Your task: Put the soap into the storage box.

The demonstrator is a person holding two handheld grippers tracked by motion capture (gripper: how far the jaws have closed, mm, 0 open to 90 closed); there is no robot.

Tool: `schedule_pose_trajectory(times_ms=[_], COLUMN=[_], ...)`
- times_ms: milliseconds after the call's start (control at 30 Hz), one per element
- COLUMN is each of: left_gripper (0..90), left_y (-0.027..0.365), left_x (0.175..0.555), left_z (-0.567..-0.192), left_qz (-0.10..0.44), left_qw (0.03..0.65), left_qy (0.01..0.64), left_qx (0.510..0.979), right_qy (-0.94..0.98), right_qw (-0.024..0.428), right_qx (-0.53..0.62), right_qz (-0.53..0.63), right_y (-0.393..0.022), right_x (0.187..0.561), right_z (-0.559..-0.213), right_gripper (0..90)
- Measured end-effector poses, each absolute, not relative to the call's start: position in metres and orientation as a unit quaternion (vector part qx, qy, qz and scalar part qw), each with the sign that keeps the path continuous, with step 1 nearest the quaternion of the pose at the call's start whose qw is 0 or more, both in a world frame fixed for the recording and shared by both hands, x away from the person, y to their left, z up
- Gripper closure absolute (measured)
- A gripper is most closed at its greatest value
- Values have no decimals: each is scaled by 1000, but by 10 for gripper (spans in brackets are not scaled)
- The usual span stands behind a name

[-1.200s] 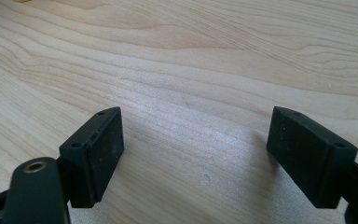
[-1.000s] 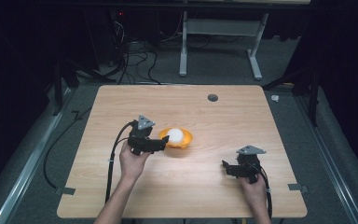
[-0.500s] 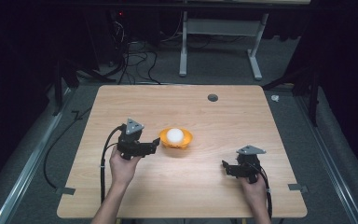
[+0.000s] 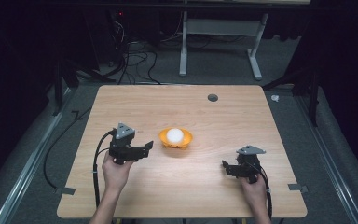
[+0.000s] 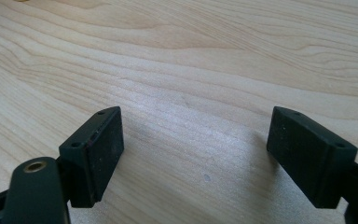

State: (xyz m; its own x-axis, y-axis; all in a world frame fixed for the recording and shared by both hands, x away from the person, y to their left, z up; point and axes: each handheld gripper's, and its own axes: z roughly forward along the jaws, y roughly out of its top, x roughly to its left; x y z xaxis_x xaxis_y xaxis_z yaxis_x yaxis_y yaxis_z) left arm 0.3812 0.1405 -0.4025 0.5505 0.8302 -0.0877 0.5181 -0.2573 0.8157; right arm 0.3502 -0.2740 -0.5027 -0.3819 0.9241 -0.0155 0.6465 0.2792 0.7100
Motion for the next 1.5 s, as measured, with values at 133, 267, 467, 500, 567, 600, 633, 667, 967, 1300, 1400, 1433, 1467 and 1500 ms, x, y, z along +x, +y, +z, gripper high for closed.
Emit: schedule_pose_trajectory(times_ms=[133, 267, 467, 500, 567, 600, 633, 667, 967, 1300, 1400, 1433, 1467, 1500], left_gripper=[210, 210, 211, 210, 210, 210, 210, 210, 209, 206, 205, 205, 205, 205], left_y=[144, 148, 154, 156, 158, 160, 161, 163, 169, 174, 176, 177, 177, 178], left_x=[378, 373, 368, 367, 365, 364, 363, 363, 358, 353, 352, 351, 351, 350], left_z=[-403, -405, -408, -408, -408, -409, -409, -410, -418, -427, -429, -431, -432, -432], left_qz=[180, 180, 180, 179, 181, 180, 179, 178, 173, 169, 167, 167, 166, 165], left_qw=[428, 426, 425, 426, 426, 427, 428, 428, 425, 421, 420, 420, 423, 420], left_qy=[440, 440, 446, 447, 449, 451, 453, 454, 463, 471, 474, 476, 478, 478], left_qx=[769, 770, 767, 766, 764, 763, 761, 761, 758, 757, 756, 754, 752, 754], right_qy=[769, 769, 769, 769, 769, 769, 769, 769, 769, 768, 768, 768, 768, 768], right_qw=[220, 220, 220, 220, 220, 220, 220, 220, 220, 220, 220, 220, 220, 220], right_qx=[511, 511, 511, 511, 511, 511, 511, 511, 511, 512, 512, 512, 512, 512], right_qz=[316, 316, 316, 315, 315, 315, 315, 315, 315, 315, 315, 315, 315, 315], right_y=[-274, -274, -274, -274, -274, -274, -274, -274, -274, -274, -274, -274, -274, -274], right_x=[350, 350, 350, 350, 350, 350, 350, 350, 350, 350, 350, 350, 350, 350], right_z=[-503, -503, -503, -503, -503, -503, -503, -503, -503, -503, -503, -503, -503, -503], right_gripper=[196, 196, 196, 196, 196, 196, 196, 196, 196, 196, 195, 196, 196, 196])
